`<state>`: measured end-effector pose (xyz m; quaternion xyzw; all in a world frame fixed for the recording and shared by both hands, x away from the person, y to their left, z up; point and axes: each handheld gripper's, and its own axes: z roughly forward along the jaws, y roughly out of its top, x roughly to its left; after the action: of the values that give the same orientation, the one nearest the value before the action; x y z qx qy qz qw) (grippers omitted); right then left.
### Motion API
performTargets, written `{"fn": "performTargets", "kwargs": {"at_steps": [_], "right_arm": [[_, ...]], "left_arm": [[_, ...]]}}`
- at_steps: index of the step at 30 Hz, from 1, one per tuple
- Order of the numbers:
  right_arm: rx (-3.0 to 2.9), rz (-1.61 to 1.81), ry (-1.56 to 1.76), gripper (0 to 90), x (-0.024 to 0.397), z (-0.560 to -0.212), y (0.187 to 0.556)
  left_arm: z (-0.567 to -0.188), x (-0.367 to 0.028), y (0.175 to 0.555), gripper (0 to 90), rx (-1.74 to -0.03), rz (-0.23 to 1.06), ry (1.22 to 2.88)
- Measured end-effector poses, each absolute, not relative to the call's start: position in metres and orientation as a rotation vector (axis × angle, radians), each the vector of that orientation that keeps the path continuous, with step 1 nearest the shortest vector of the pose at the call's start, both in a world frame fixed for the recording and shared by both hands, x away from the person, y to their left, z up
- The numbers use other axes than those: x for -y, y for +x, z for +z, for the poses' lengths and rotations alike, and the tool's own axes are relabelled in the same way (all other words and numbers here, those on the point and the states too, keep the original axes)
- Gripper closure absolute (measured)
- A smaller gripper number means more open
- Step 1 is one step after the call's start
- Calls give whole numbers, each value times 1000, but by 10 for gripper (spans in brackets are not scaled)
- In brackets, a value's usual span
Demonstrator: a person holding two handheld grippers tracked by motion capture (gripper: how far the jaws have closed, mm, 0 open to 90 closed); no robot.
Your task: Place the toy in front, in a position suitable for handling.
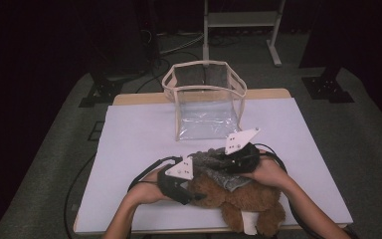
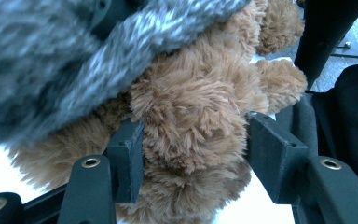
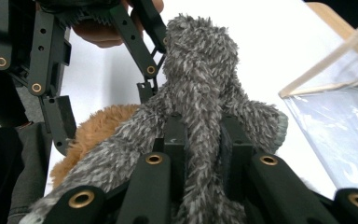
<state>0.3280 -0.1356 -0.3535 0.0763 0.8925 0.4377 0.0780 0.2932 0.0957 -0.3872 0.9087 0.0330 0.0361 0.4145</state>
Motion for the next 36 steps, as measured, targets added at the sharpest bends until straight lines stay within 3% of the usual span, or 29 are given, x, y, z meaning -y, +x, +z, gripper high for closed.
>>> {"fn": "performTargets", "kwargs": {"at_steps": [11, 27, 36], "right_arm": [[-2700, 1309, 354, 754, 174, -361, 330], [-2764, 1292, 287, 752, 114, -356, 353], [-2771, 1235, 399, 753, 147, -361, 359]], "left_arm": [[-388, -95, 293, 412, -68, 98, 2274], [-388, -93, 292, 407, -52, 107, 2281], [-390, -99, 295, 395, -66, 93, 2252]]}}
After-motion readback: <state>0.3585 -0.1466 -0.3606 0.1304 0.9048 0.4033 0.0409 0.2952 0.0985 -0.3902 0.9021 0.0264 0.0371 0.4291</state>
